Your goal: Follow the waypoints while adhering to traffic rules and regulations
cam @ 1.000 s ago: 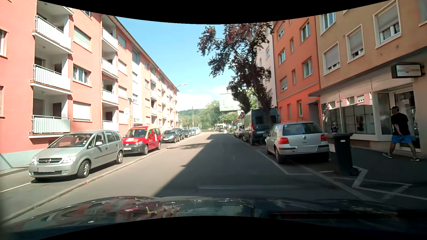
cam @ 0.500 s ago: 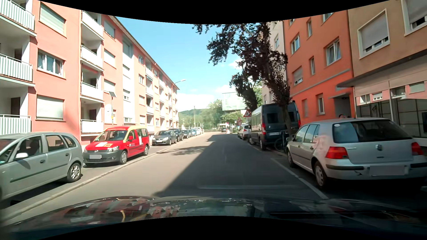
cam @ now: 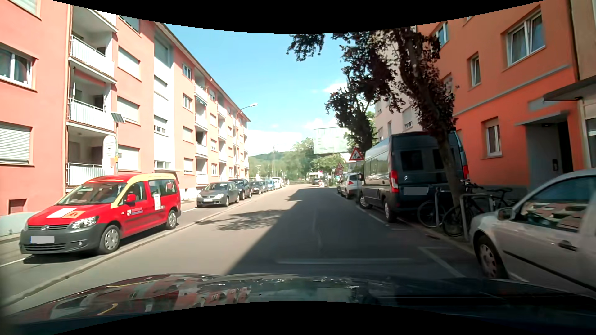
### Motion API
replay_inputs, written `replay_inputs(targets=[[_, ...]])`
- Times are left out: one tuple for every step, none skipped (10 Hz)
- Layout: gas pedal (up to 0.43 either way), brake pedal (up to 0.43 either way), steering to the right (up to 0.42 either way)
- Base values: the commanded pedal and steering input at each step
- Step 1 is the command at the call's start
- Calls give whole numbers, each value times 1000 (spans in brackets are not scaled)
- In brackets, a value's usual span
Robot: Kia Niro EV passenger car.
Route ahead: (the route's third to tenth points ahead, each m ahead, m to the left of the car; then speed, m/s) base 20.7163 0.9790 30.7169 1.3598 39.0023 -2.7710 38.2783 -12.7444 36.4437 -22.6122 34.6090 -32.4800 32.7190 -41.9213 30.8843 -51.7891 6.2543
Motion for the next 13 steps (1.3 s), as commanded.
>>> replay_inputs(targets=[[79,0,-18],[79,0,-16],[79,0,-14],[79,0,-14],[79,0,-14],[79,0,-14],[79,0,-14],[67,0,-14],[67,0,-14],[67,0,-14],[67,0,-14],[67,0,-14],[67,0,-14]])
